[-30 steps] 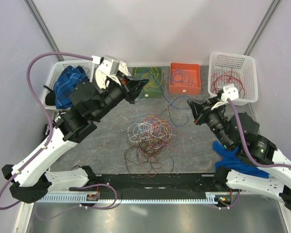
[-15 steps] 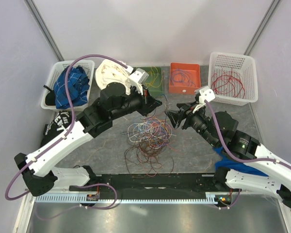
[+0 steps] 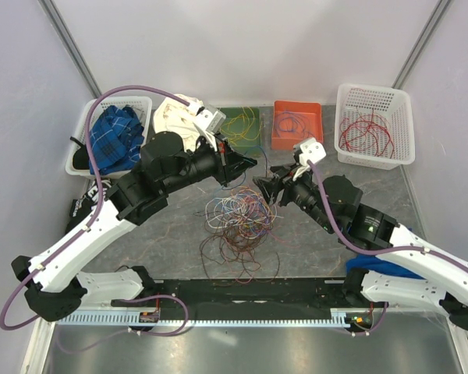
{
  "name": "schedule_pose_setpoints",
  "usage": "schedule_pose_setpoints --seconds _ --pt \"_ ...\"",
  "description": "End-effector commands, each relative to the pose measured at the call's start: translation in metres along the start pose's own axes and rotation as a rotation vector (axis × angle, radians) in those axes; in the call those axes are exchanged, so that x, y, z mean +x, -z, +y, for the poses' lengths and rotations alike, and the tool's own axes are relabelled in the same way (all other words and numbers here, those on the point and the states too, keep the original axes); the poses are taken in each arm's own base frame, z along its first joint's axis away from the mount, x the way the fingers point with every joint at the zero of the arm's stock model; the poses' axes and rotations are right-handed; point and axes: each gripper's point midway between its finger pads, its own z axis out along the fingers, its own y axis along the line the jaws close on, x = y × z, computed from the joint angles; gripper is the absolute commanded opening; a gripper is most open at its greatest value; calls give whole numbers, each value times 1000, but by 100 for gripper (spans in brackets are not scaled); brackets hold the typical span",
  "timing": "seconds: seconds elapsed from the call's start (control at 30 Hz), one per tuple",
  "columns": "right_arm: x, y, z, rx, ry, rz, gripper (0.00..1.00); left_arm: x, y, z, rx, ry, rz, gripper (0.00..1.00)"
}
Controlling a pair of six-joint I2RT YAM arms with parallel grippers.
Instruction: Untangle the cables
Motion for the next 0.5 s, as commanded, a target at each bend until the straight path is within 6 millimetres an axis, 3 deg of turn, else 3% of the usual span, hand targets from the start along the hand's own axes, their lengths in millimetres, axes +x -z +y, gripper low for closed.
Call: schedule_pose_setpoints --seconds 0.0,0.03,0.07,0.1,0.17,0.2,0.23,0.3,0.33,0.4,0.43,0.47 --pt "-13 -8 7 -23 -12 -63 55 -17 9 -12 36 4 -41 2" --pt "-13 -11 8 -22 -12 -62 46 -17 9 -11 32 4 -41 2" --pt "-13 -12 9 -23 -14 -64 24 -16 10 -11 31 3 -42 2" --pt "-14 -12 9 -21 -19 -69 15 -15 10 -8 18 0 -42 2" --pt "-18 -10 6 -10 -31 -82 0 -15 11 -2 -15 -6 -52 2" --pt "-20 -9 0 22 -33 -93 0 -10 10 11 -71 -7 -54 3" --pt "-25 -9 -3 43 -35 -102 0 -6 9 18 -105 -10 -54 14" --pt "-23 -8 -22 153 -14 -75 0 9 6 47 -237 1 -37 52" --pt "-32 -12 -25 192 -9 -72 0 20 7 58 -288 14 -11 60" --pt "-30 -16 -41 269 23 -27 0 43 6 80 -388 51 30 77" --pt "-36 -23 -43 285 15 -22 0 55 8 88 -427 67 58 81" --pt "-39 -27 -61 334 10 -18 0 63 10 95 -464 85 69 90"
